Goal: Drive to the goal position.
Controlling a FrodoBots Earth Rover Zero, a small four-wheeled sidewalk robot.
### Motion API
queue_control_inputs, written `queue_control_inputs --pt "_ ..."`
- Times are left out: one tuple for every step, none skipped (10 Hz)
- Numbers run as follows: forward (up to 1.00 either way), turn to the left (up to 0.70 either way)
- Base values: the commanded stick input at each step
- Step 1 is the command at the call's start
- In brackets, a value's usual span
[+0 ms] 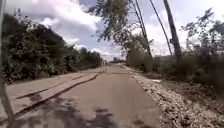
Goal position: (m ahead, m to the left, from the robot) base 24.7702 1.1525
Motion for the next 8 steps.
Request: queue_control_inputs --pt "0.70 -0.04" --pt "0.70 -0.04" --pt "0.70 -0.04" --pt "0.70 -0.04" --pt "0.70 -0.04" --pt "0.70 -0.04" --pt "0.70 -0.04" --pt "0.70 -0.04"
